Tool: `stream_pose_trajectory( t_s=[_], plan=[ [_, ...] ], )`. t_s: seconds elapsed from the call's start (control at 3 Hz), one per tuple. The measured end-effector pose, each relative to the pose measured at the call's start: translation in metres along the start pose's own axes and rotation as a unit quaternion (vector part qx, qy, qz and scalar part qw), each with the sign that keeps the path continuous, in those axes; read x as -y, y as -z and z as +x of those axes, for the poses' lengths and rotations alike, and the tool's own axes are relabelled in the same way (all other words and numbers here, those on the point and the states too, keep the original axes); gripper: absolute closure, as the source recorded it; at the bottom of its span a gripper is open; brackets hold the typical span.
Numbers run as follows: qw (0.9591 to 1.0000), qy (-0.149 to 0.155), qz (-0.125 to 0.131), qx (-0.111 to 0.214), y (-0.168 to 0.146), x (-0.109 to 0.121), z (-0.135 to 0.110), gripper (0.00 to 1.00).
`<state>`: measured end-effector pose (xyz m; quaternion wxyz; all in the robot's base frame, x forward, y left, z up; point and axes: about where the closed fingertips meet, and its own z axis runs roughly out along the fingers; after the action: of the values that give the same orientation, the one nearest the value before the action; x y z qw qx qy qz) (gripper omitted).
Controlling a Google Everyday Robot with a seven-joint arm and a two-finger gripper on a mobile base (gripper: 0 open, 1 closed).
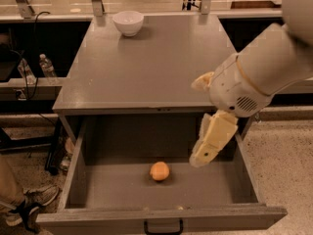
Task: Pick orange from top drawer and place on counter
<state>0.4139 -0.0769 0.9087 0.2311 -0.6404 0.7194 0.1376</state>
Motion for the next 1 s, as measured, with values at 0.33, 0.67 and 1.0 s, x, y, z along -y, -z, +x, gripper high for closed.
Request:
stream_pose_trajectory(
  t_s=[0.33, 0.67, 1.0],
  plan=[
    [0.9995, -0.005, -0.017, 0.027, -0.054, -0.014, 0.008, 0.0],
    [0.9995, -0.005, -0.017, 0.027, -0.054, -0.014, 0.008, 0.0],
    [0.9993, -0.023, -0.025, 0.018, -0.073, -0.014, 0.025, 0.0]
  ],
)
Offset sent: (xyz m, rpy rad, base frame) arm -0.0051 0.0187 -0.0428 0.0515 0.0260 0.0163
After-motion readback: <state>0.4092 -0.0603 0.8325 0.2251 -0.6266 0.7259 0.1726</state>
